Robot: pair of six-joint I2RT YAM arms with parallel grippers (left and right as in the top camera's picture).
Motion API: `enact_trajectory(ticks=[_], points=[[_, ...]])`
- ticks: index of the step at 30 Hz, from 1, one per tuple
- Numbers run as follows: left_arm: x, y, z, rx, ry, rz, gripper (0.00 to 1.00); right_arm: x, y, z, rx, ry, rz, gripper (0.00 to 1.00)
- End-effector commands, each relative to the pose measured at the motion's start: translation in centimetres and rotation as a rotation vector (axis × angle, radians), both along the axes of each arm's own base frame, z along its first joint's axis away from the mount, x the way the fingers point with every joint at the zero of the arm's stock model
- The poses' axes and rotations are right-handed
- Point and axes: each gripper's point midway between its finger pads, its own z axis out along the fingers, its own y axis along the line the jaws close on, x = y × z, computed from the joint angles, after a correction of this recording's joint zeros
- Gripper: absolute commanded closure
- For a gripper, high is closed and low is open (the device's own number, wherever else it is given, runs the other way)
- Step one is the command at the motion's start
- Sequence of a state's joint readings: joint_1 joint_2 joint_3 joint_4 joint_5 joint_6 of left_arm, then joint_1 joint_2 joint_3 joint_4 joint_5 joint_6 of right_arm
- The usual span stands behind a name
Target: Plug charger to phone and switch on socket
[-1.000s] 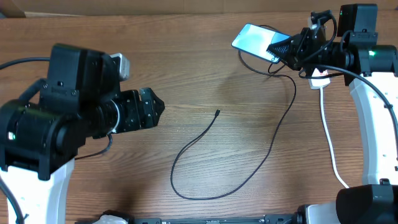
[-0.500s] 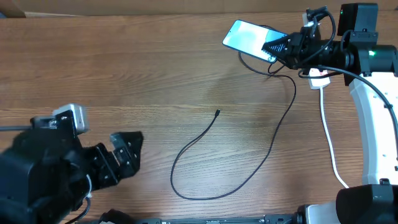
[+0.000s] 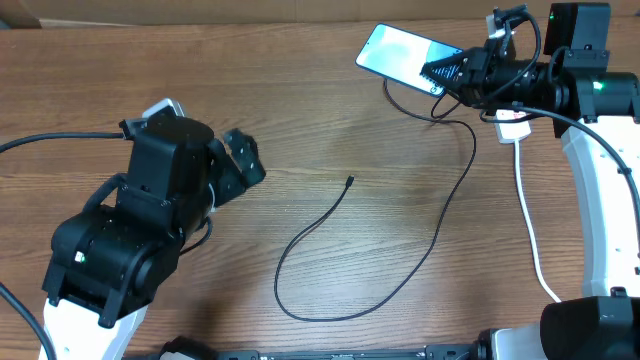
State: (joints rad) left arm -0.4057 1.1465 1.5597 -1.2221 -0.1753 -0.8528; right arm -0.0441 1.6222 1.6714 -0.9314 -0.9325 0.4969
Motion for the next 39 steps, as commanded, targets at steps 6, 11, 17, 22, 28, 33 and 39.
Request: enact_trajectory(ticks=[6, 11, 17, 22, 28, 33, 39], points=[[4.8, -1.0, 1.7, -0.391, -0.033, 0.189, 0.0, -0.9, 0.6, 2.9, 0.066, -0.008, -0.008, 0.96], [9.2, -6.3, 4.5, -0.556, -0.123, -0.062, 0.0, -0.1, 0.7, 4.3, 0.142, 0.024, -0.051, 0.96], [13.9, -10.9, 6.0, -0.686, -0.22, -0.28, 0.0, 0.9, 0.8, 6.0, 0.259, 0.108, -0.12, 0.96], [15.9, -13.0, 6.6, -0.824, -0.221, -0.336, 0.0, 1.5, 1.4, 7.3, 0.325, 0.134, -0.143, 0.96], [17.5, -14.1, 4.1, -0.965, -0.071, -0.267, 0.01, 2.1, 3.9, 8.4, 0.354, 0.131, -0.174, 0.96], [18.1, -15.6, 6.6, -1.068, -0.135, -0.388, 0.05, 2.2, 6.7, 8.1, 0.356, 0.174, -0.218, 0.96], [18.3, -15.4, 7.4, -1.082, -0.163, -0.401, 0.16, 2.2, 8.4, 9.5, 0.387, 0.123, -0.203, 0.96]])
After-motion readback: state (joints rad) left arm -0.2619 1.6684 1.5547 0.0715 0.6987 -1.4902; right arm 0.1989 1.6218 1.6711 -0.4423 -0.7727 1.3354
